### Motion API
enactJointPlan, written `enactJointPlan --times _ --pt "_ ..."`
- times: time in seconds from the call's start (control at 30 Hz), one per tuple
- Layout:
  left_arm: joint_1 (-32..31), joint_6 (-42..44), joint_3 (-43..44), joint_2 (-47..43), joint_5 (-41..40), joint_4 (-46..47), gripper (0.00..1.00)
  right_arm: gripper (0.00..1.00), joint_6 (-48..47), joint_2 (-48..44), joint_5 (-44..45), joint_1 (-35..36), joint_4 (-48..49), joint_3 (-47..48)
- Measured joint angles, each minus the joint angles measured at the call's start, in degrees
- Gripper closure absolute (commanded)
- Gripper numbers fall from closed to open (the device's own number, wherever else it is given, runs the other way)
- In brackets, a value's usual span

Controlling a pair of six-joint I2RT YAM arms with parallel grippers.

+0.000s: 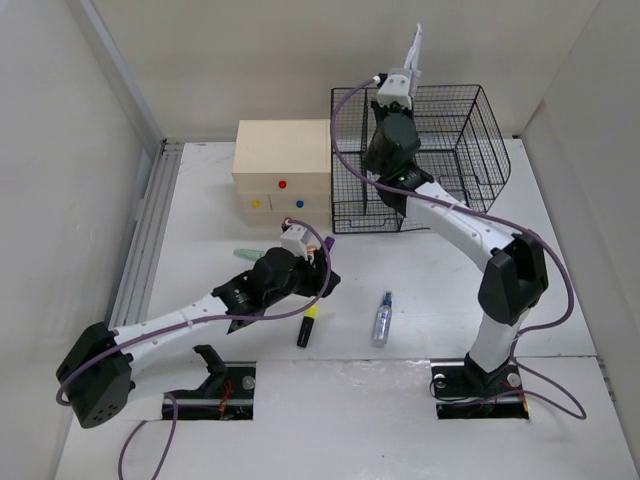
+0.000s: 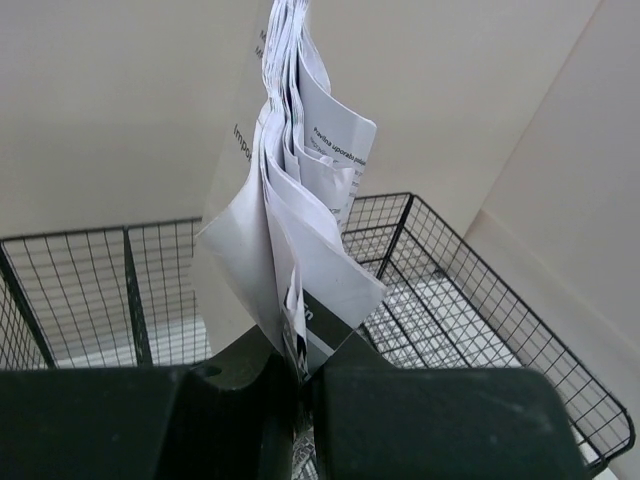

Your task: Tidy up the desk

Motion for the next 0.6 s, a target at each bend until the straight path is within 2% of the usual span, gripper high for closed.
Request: enactJointPlan --times 0.23,0.6 --pt "0.0 0.0 0.0 -2.1 -0.1 0.0 0.41 1.00 1.4 0.5 0.1 1.9 0.1 -4.7" --pt "0.0 -0.5 -0.4 -5.3 -0.3 -0.1 0.41 1.00 8.1 7.0 -2.2 2.5 2.8 -7.8"
